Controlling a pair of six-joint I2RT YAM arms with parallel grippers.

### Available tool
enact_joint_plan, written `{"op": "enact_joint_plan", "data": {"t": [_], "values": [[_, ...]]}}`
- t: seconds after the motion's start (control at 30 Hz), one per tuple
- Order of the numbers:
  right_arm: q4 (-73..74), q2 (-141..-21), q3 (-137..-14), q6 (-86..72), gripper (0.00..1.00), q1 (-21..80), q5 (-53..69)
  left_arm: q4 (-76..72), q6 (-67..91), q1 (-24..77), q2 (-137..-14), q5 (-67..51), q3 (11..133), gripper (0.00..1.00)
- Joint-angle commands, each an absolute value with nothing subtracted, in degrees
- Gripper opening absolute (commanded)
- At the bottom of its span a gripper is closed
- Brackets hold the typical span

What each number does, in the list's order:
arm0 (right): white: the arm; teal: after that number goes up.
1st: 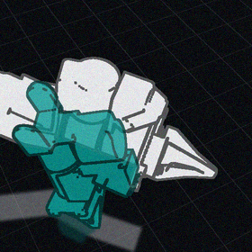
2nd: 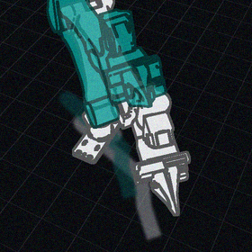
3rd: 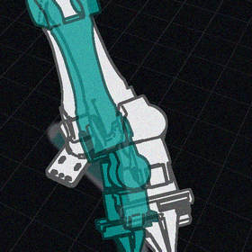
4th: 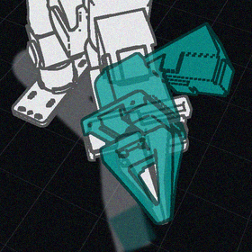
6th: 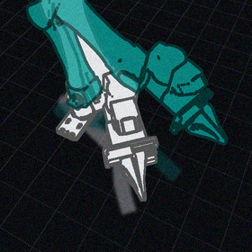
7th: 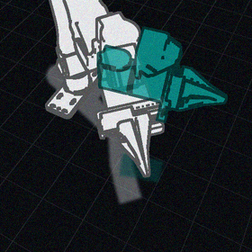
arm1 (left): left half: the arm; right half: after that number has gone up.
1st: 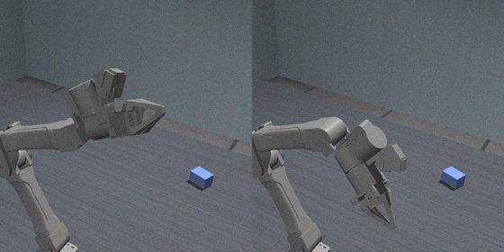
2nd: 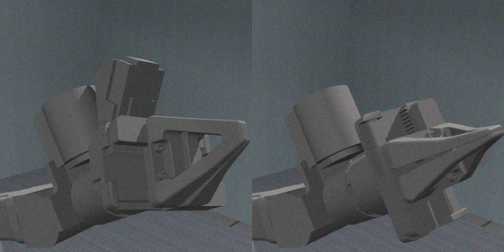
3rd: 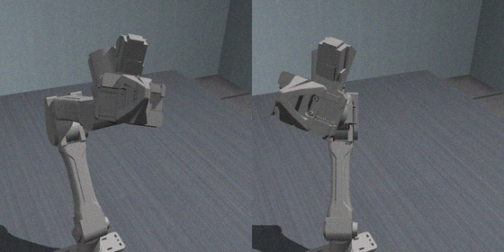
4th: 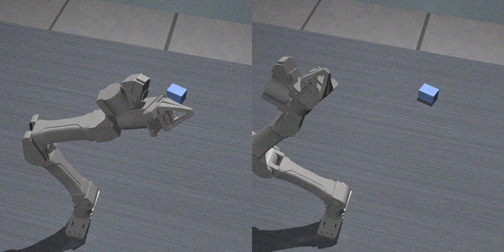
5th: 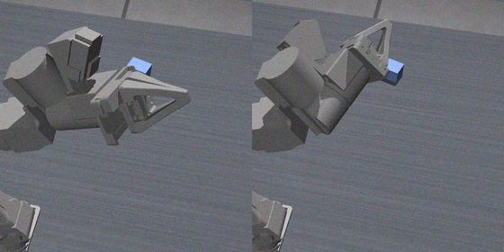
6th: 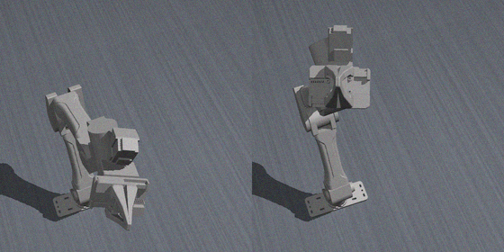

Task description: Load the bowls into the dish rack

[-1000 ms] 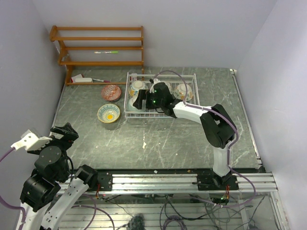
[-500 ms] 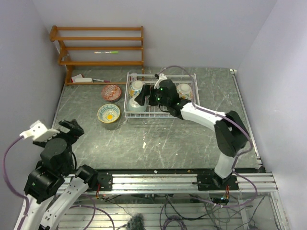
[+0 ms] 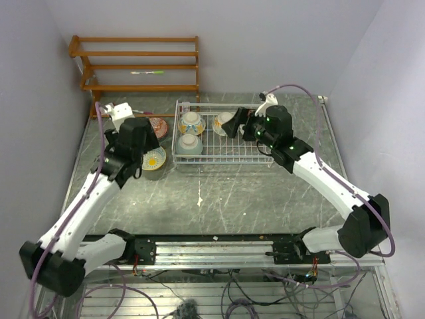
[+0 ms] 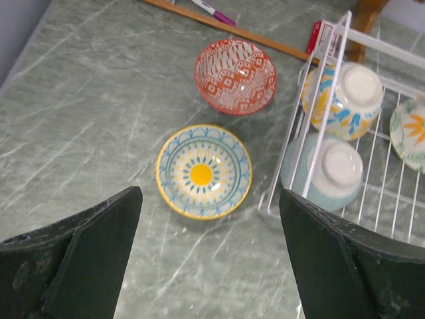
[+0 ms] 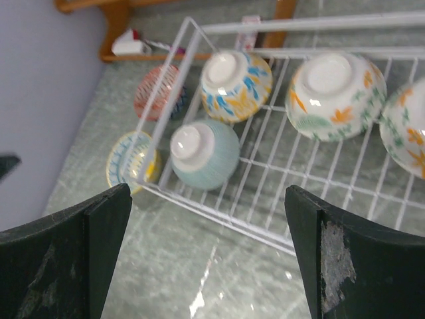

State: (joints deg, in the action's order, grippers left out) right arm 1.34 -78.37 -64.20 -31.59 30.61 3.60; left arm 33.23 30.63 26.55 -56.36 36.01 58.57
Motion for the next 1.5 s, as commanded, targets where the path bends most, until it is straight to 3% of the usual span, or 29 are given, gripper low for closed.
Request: {"op": "enact_joint_plan", "data": {"t": [0.0,0.13,0.33,0.37,0.43,0.5,0.73,1.07,1.47], "values": [[9.13,-74.25,-61.25,-28.43,0.99,28.76,4.84,23.34,31.35,14.28,-64.28,20.56,63.09,0.95],[12.57,-70.99,-60.73,-26.42,0.99,26.19,5.63,18.4,32.64,4.19,-74.02,13.11,65.74,0.96],[15.48,-68.51,-60.18,-23.76,0.99,24.34,6.27,14.08,32.47,2.75,-87.08,10.26,71.74,0.96],[15.9,-68.28,-59.94,-23.36,0.98,24.0,6.24,13.5,32.28,2.74,-89.15,9.2,72.59,1.0],[17.02,-67.57,-59.17,-22.6,0.98,23.18,5.06,10.75,31.33,2.77,-92.32,5.5,73.17,0.87],[17.15,-66.35,-57.87,-22.31,0.98,21.08,4.1,7.4,30.83,2.73,-94.52,1.79,73.26,0.83],[15.72,-65.28,-53.82,-22.83,0.97,15.11,10.13,11.2,26.7,3.43,-104.16,-3.28,82.16,0.85],[15.29,-65.65,-52.37,-23.04,0.96,12.81,13.44,21.31,24.48,9.6,-117.36,3.45,96.64,0.85],[14.17,-66.46,-51.34,-23.62,0.96,11.4,15.52,23.45,24.93,10.2,-119.44,5.54,95.43,0.79]]}}
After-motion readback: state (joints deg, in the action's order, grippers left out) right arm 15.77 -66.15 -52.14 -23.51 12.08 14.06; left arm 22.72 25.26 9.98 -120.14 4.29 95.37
